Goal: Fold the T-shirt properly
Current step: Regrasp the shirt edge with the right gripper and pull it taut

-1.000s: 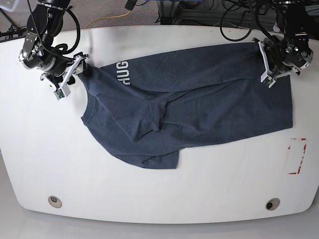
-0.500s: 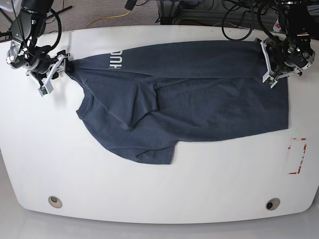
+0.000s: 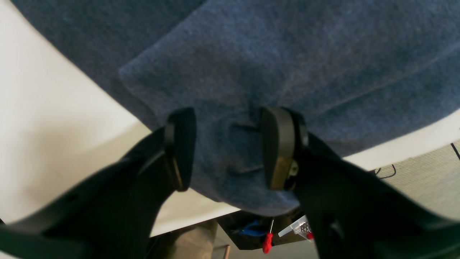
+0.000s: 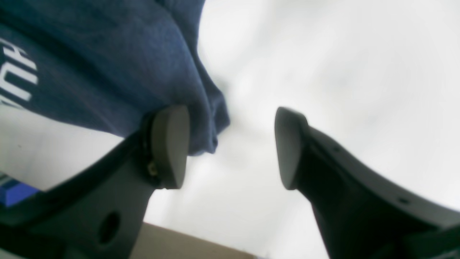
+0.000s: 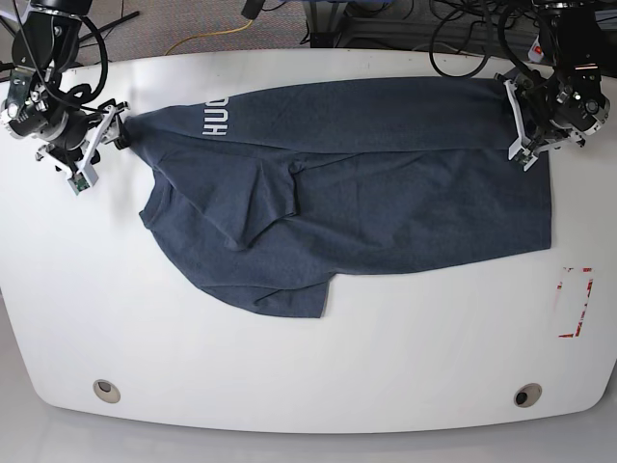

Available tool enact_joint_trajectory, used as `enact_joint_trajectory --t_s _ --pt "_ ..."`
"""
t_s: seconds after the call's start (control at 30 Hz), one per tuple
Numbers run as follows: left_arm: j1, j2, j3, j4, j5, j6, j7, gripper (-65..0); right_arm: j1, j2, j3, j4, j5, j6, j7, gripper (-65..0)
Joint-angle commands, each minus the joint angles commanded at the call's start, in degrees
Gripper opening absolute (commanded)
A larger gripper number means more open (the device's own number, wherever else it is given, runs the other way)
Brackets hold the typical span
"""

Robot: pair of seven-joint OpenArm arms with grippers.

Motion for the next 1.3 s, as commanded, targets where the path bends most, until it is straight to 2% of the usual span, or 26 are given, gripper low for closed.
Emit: enact_joint_trajectory --t_s 0.07,0.13,0.2,0.37,0.57,0.73,0.9,1.03,1.2,1.3 --pt "0.0 0.35 -2.02 2.46 -1.05 0.0 0.09 -38.2 0.0 -0.53 -0.09 0.18 2.73 0.0 -0.35 -28.5" --pt "0.0 1.41 -4.66 3.87 -2.64 0.0 0.18 -38.2 0.35 -2.73 -0.18 -0.09 4.92 0.0 -0.35 -28.5" --pt "-0.62 2.55 -6.86 4.04 -4.31 0.0 0.18 -38.1 1.32 -4.66 -0.18 -0.09 4.75 0.0 -0.35 -28.5" --pt "0.0 2.99 -11.16 4.04 -8.26 0.0 0.44 -37.9 2.2 -8.44 -0.26 -1.23 -3.25 0.0 0.0 -28.5" --pt "4.48 3.25 -11.34 3.96 -6.42 0.0 0.44 -38.1 3.69 -12.84 -0.44 -3.43 -15.74 0.0 2.11 -28.7" --pt "7.21 3.25 -11.34 1.93 -3.52 0.0 0.26 -38.1 3.52 -13.1 -0.62 -7.12 -18.37 0.0 5.98 -28.7" --pt "6.86 2.64 -11.16 -5.45 0.09 0.0 0.0 -38.1 1.93 -12.92 -0.18 -8.18 -18.73 0.0 6.15 -28.7" --pt "4.75 -0.53 -7.74 -9.41 2.46 0.0 -0.18 -38.1 -0.97 -12.84 -0.09 -6.86 -18.64 0.0 6.15 -28.7" --pt "4.22 -3.6 -5.45 -10.55 2.46 0.0 -3.43 -38.2 -5.89 -13.36 -0.09 -1.93 -18.46 0.0 6.15 -28.7" --pt "4.22 -4.75 -4.75 -10.29 2.29 0.0 -3.69 -38.2 -8.0 -13.45 -0.09 -0.18 -18.46 0.0 6.15 -28.7"
